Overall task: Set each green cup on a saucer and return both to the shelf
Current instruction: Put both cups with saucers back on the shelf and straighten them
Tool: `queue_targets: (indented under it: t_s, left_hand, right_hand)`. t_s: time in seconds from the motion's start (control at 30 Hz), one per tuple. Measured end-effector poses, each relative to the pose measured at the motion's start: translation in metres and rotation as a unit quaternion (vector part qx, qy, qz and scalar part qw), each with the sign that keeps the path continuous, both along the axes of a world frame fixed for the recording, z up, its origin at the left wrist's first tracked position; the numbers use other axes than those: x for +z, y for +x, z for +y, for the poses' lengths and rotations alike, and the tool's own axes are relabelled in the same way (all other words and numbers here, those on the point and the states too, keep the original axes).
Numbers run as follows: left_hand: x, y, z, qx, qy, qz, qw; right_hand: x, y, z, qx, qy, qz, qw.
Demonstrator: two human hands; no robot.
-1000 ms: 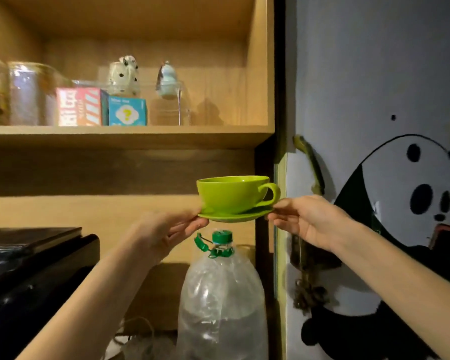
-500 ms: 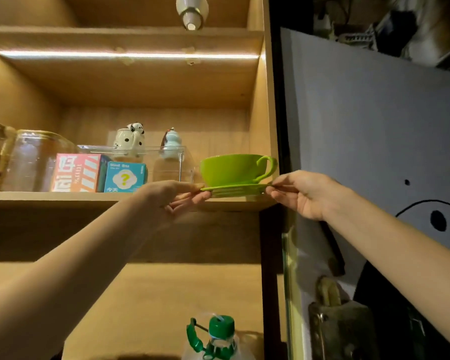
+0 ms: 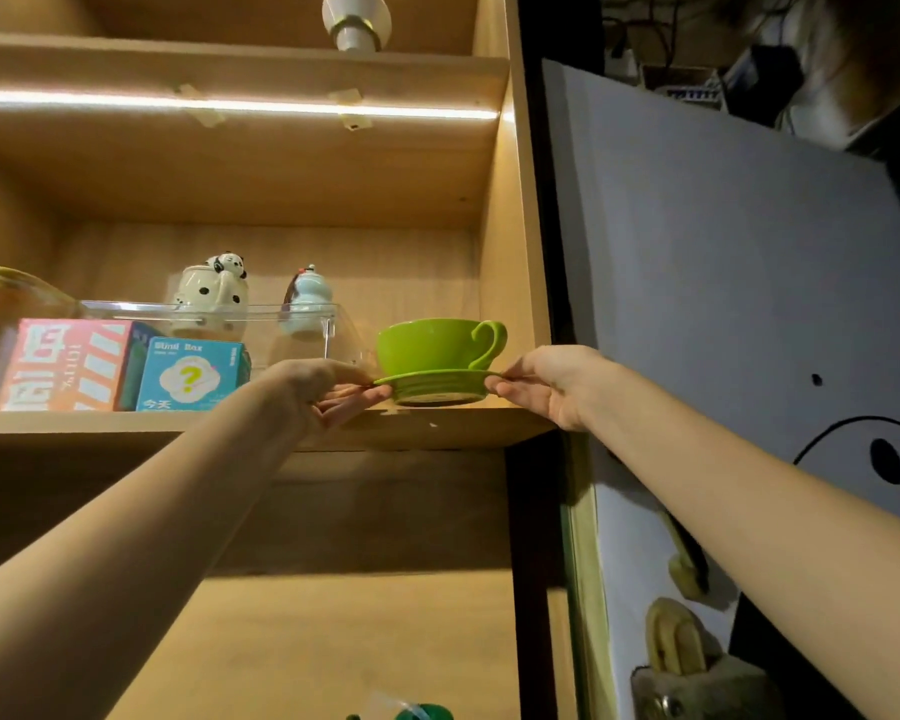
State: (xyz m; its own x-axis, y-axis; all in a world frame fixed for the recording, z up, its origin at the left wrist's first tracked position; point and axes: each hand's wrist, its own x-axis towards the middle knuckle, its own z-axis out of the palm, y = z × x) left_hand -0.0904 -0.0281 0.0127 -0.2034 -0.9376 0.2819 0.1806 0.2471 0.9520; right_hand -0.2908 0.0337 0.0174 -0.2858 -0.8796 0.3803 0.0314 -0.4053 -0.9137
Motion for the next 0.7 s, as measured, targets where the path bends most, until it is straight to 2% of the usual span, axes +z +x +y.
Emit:
queue_targets:
  t_s: [0.37, 0.5, 0.57, 0.6, 0.63, 0.67, 0.7]
  left_hand:
    - [-0.004, -0.007, -0.008, 0.028, -0.001, -0.001, 1.000]
    - [-0.008, -0.010, -0.003, 0.021, -0.026, 0.028, 0.999]
    - [-0.012, -0.009, -0.002, 0.038, -0.075, 0.021, 0.996]
    - [-0.015, -0.009, -0.003, 0.084, -0.139, -0.008, 0.987]
    - [-0.019, -0.008, -0.006, 0.156, -0.225, -0.051, 0.961]
    - [-0.024, -0.006, -0.007, 0.236, -0.317, -0.102, 0.913]
    - [-0.030, -0.006, -0.006, 0.300, -0.394, -0.153, 0.855]
  right_hand:
    - [-0.011, 0.006, -0.035, -0.075, -0.028, -0.055, 0.995]
    - [-0.012, 0.011, -0.033, -0.155, -0.024, 0.038, 0.987]
    - [-0.013, 0.008, -0.030, -0.188, -0.028, 0.083, 0.978]
    - [-0.015, 0.005, -0.027, -0.203, -0.035, 0.100, 0.974]
    - [-0.018, 0.002, -0.024, -0.220, -0.063, 0.119, 0.966]
    - [-0.024, -0.002, -0.022, -0.248, -0.113, 0.157, 0.949]
    - [-0.032, -0.005, -0.020, -0.285, -0.172, 0.218, 0.917]
